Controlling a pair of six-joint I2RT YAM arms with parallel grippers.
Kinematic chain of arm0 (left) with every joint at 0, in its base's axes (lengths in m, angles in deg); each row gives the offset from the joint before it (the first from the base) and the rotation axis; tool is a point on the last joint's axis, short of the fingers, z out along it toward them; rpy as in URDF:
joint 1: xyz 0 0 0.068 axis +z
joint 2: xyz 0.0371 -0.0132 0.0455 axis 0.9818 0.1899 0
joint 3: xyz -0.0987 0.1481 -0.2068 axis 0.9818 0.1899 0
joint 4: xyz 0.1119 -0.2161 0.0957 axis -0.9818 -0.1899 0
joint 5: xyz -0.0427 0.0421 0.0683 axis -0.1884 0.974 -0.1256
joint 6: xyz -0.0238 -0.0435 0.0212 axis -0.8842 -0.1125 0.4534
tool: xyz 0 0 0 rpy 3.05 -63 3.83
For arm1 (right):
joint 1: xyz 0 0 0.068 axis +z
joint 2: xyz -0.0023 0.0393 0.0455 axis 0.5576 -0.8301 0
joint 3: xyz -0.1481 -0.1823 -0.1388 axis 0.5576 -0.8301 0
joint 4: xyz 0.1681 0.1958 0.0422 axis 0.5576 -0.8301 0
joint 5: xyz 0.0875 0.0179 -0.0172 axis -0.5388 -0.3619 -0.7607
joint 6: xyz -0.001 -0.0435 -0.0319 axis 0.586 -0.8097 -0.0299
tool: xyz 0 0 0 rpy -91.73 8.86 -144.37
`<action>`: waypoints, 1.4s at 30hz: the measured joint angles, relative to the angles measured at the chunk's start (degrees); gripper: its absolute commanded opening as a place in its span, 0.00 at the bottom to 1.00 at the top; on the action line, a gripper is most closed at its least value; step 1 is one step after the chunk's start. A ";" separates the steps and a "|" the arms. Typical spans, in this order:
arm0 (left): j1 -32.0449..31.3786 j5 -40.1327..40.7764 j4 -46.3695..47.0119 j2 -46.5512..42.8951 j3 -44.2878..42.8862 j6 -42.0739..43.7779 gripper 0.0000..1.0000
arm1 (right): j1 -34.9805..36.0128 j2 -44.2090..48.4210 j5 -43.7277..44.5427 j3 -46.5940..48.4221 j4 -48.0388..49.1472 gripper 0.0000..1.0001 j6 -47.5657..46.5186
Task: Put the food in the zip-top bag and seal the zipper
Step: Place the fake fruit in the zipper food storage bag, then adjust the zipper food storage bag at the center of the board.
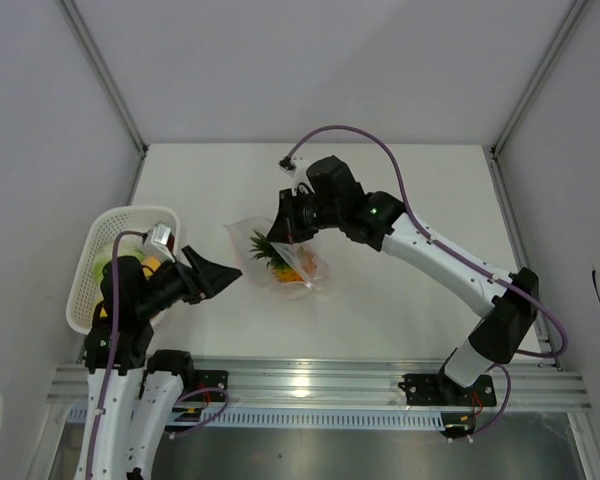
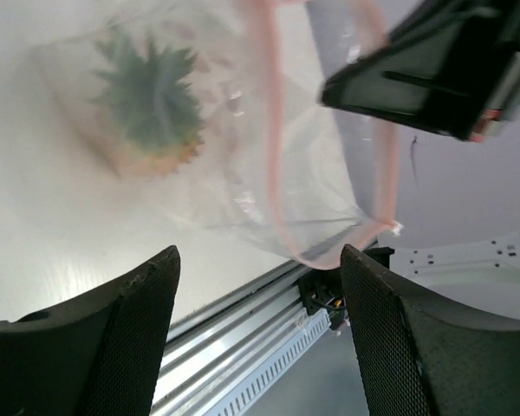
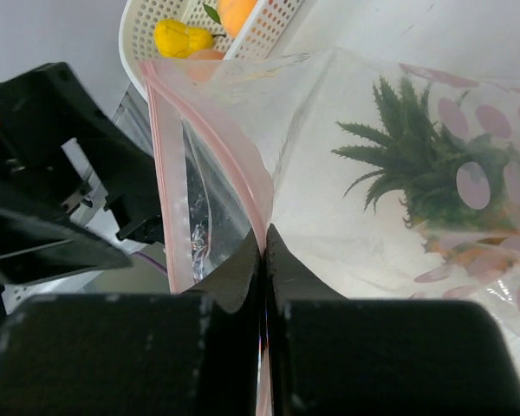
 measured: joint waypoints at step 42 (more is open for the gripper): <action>-7.98 -9.84 20.65 7.21 -0.87 -5.05 0.01 | 6.82 14.45 24.41 9.14 -12.13 0.00 -8.85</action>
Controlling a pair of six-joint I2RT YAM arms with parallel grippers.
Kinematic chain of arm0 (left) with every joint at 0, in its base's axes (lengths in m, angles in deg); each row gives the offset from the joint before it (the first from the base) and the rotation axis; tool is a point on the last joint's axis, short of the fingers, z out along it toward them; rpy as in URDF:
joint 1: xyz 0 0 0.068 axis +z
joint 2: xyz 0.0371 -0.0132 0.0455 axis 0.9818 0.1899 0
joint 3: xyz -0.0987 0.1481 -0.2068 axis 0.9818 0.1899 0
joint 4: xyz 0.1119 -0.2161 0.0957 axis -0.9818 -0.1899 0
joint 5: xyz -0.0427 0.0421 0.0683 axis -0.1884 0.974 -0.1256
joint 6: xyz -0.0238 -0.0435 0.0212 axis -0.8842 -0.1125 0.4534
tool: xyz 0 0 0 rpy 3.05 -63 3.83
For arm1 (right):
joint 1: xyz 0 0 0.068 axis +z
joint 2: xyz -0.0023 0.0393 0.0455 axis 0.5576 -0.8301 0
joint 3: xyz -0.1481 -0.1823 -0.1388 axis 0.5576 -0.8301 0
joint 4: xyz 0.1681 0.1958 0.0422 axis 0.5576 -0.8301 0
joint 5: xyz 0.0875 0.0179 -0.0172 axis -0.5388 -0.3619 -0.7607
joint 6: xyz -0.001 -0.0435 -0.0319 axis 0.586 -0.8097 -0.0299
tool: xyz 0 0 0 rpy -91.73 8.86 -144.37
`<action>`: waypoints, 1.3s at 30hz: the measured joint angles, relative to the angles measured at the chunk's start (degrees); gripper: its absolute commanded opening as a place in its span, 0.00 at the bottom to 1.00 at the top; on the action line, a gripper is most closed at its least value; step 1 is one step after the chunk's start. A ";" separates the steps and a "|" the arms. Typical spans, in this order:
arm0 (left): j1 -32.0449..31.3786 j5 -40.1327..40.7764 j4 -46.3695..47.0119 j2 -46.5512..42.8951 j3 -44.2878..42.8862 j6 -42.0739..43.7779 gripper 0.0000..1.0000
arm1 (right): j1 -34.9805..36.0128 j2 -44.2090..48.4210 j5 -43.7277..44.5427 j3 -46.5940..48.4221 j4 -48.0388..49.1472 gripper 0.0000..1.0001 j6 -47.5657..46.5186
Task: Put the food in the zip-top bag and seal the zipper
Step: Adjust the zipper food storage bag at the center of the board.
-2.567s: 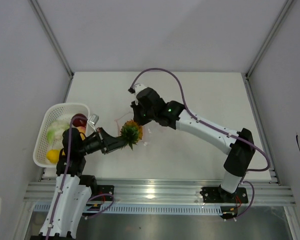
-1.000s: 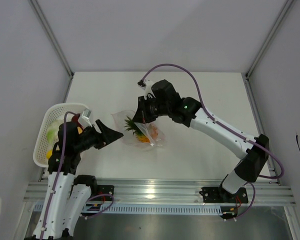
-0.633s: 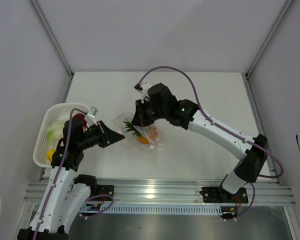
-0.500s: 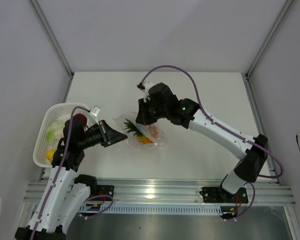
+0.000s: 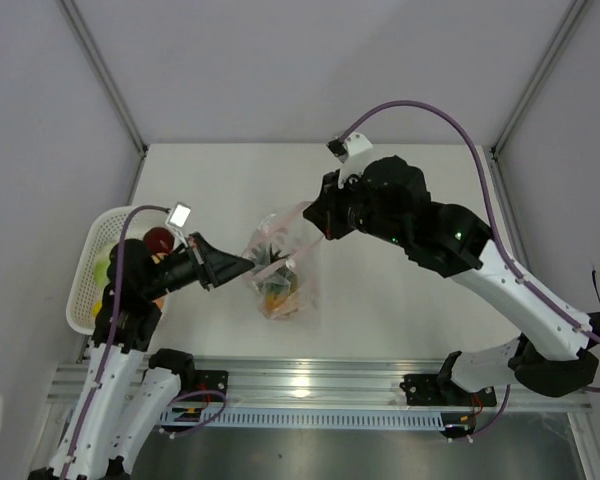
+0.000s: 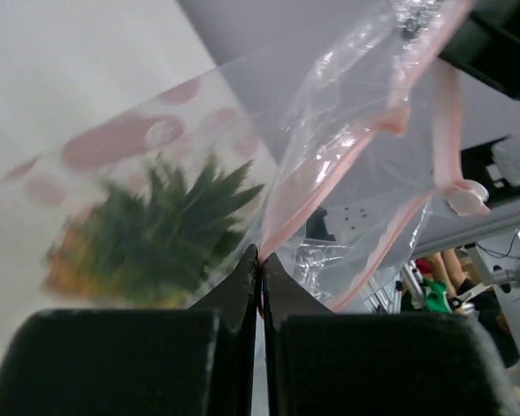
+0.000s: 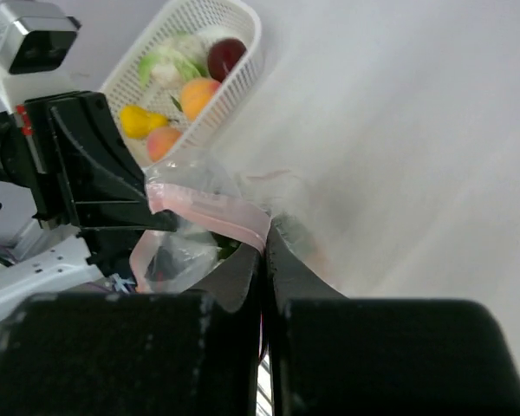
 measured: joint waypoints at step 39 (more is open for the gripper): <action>-0.04 0.85 -4.39 2.29 -5.75 0.94 0.01 | -2.01 -2.60 5.29 -11.06 -0.20 0.00 -0.92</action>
